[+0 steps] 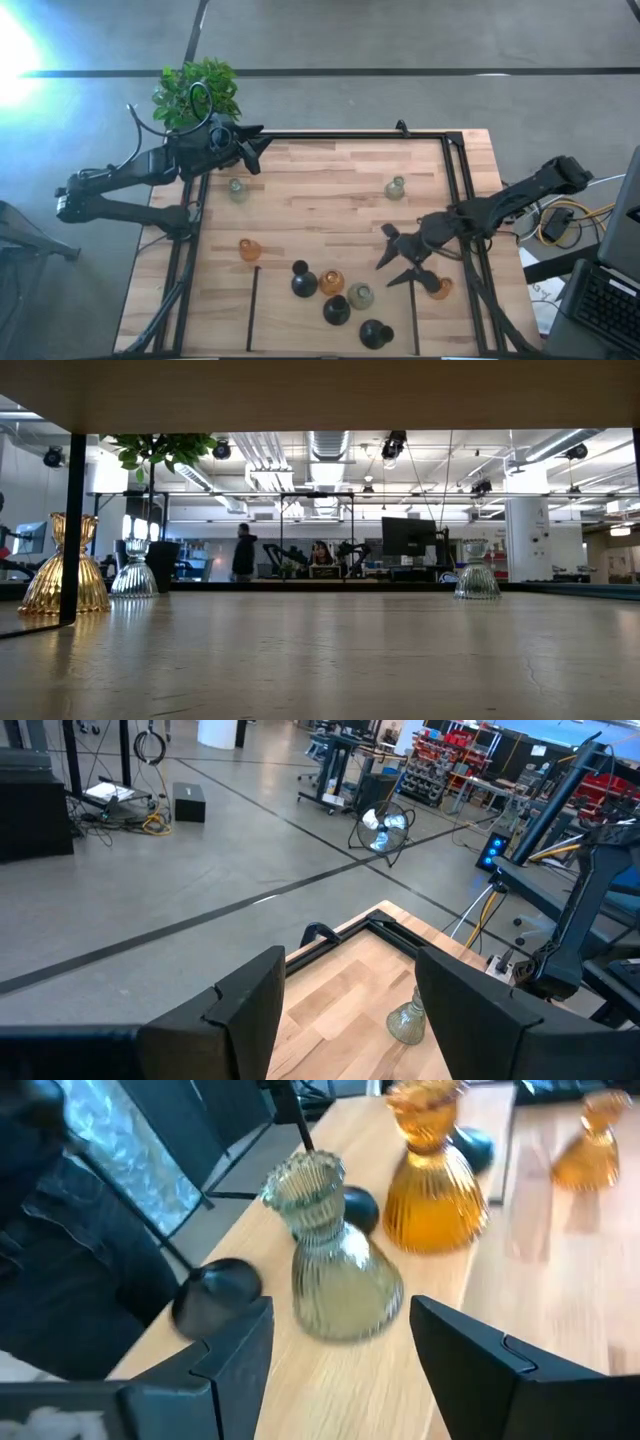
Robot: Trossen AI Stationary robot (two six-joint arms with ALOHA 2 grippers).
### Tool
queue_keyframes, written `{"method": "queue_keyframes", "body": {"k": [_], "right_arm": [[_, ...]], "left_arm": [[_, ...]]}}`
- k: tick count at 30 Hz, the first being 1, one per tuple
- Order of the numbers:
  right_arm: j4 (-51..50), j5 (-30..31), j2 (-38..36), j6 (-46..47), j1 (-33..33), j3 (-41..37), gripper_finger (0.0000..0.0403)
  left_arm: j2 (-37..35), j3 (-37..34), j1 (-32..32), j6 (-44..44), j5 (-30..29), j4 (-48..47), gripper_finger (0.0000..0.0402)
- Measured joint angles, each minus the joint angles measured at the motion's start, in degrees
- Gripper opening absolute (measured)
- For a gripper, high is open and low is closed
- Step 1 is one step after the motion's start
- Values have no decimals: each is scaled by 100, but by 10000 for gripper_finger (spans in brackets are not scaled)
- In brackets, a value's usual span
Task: Pick & Place candle stick holders
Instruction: Put the right orange glass candle holder on the shelf
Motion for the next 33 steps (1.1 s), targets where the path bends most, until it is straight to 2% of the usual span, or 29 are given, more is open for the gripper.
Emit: {"method": "queue_keyframes", "body": {"k": [5, 8, 12, 18, 21, 28, 33], "right_arm": [[-1295, 136, -763, 615, 2, 144, 213], [-2711, 284, -1083, 829, 2, 380, 199], [-4585, 327, -1243, 1468, 4, 826, 171], [-6101, 320, -1246, 2192, 142, 1106, 129], [-6360, 303, -1291, 2662, 281, 864, 114], [-5552, 291, -1686, 4273, 728, 196, 94], [-5552, 435, -1810, 5704, 981, -223, 81]], "left_arm": [[0, 0, 2, 2, -2, -1, 229], [0, 0, 4, 4, -2, -1, 229], [0, 0, 4, 4, -2, -1, 229], [0, 0, 4, -44, -2, -1, 229], [0, 0, 2, -46, -2, -1, 229], [0, 0, 2, -50, -2, -1, 229], [0, 0, 2, 7, -2, -1, 229]]}}
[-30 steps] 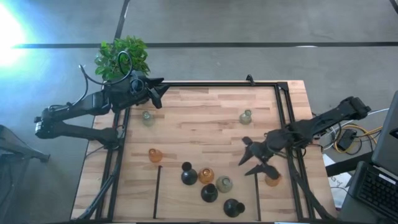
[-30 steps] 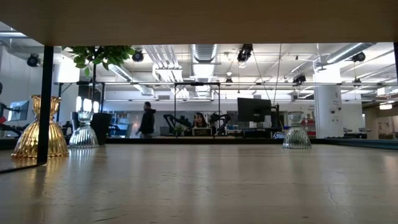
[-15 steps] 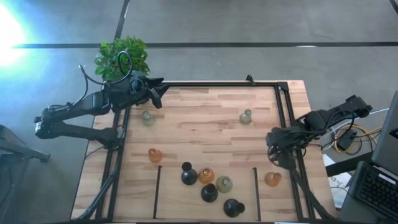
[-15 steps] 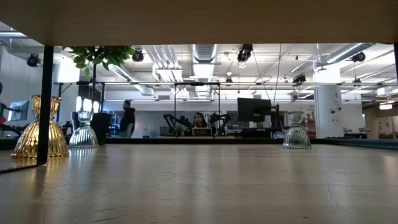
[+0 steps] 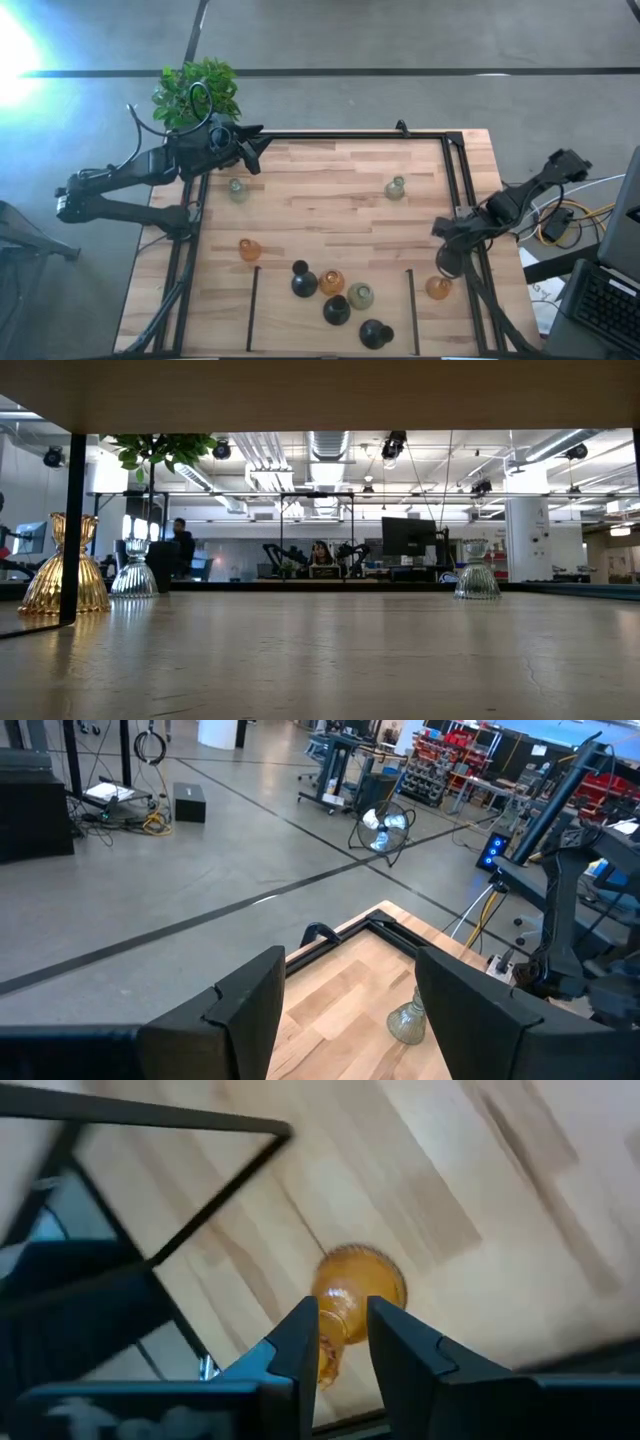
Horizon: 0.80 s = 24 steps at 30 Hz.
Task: Pick & Place candle stick holders
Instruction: Put the right orange glass candle holder on the shelf
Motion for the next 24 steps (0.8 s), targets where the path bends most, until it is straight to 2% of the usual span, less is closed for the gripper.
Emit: {"method": "queue_keyframes", "body": {"k": [8, 20, 24], "right_arm": [[57, 260, 37, 1211, 501, -245, 75], [50, 292, 59, 2252, 1684, -190, 121], [180, 494, 59, 2558, 1983, -257, 130]], "left_arm": [[0, 0, 0, 13, 0, 0, 230], [0, 0, 0, 39, 0, -2, 230], [0, 0, 0, 74, 0, 0, 229]]}}
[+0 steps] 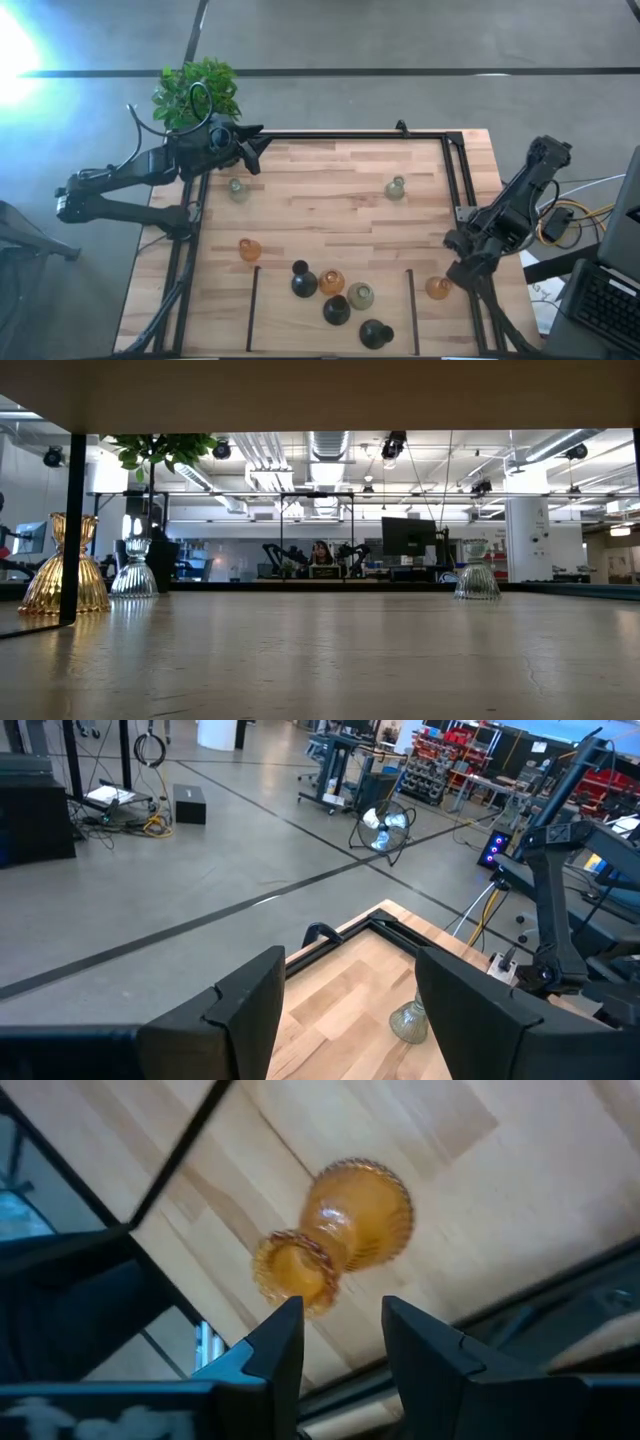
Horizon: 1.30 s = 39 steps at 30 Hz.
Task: Pick & Place candle stick holders
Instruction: Put the right orange glass candle holder on the shelf
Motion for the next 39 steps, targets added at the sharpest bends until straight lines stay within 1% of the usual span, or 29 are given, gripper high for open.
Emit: {"method": "queue_keyframes", "body": {"k": [4, 18, 22, 28, 31, 35, 39], "right_arm": [[210, 213, 72, 101, 118, -50, 132], [329, 233, 946, -193, 119, -77, 117], [436, 212, 1098, -293, 117, -77, 90], [470, 106, 1208, -430, 115, -69, 23], [420, -105, 1101, -419, 117, -48, 19], [81, -58, 832, -423, 117, 412, 19], [-1084, 250, 753, -401, 105, 1351, 19]], "left_arm": [[0, 0, 0, 0, 0, 0, 229], [0, 0, 0, -4, 0, 0, 229], [0, 0, 0, -7, 0, 0, 229], [0, 0, 0, -9, 0, 0, 230], [0, 0, 0, -9, 0, 0, 229], [0, 0, 0, -10, 0, 0, 229], [0, 0, 0, -11, 0, 0, 229]]}}
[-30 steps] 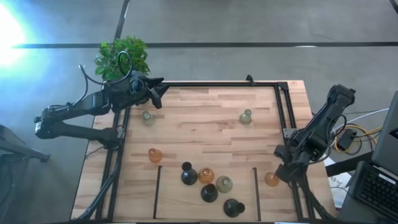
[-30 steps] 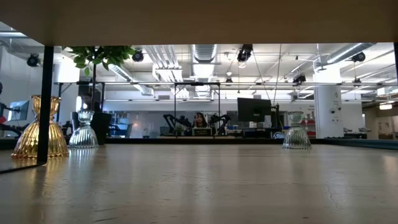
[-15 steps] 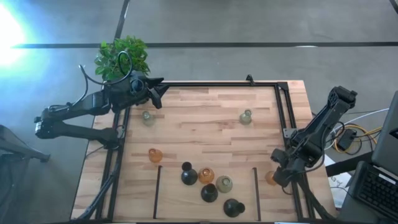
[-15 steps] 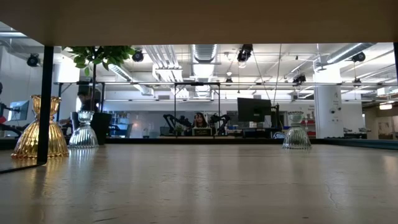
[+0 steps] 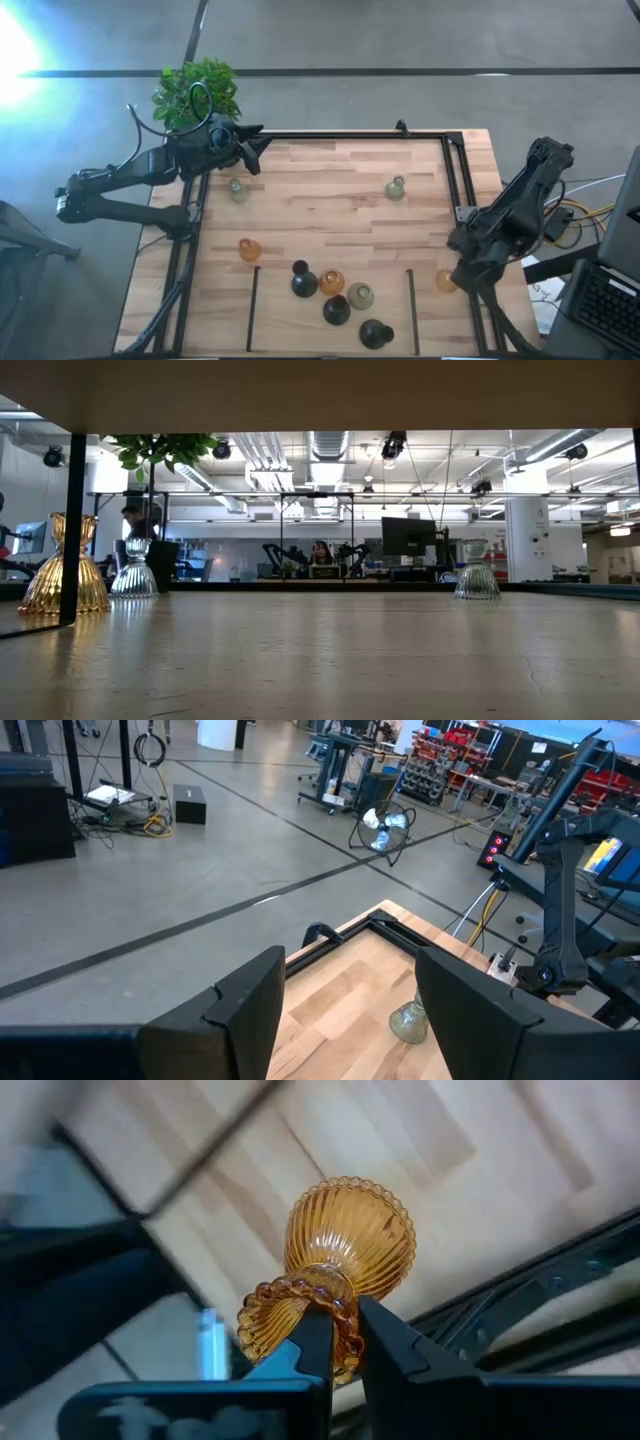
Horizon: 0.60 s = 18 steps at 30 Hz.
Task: Pick & Place candle stick holders
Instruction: Put the right orange glass candle holder on the shelf
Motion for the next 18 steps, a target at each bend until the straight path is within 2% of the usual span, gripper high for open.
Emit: {"method": "queue_keyframes", "body": {"k": [4, 9, 13, 18], "right_arm": [[-795, 677, 57, -224, -1, 1201, 19], [-894, 1576, 444, -1055, -118, 2561, 19], [-1069, 1573, 1048, -2173, -500, 3451, 19], [-1554, 1051, 1844, -3501, -1045, 4321, 19]], "left_arm": [[0, 0, 0, -4, 0, 1, 229], [0, 0, 0, -4, 0, 0, 229], [0, 0, 0, -4, 0, 2, 229], [0, 0, 0, -3, 0, 2, 229]]}}
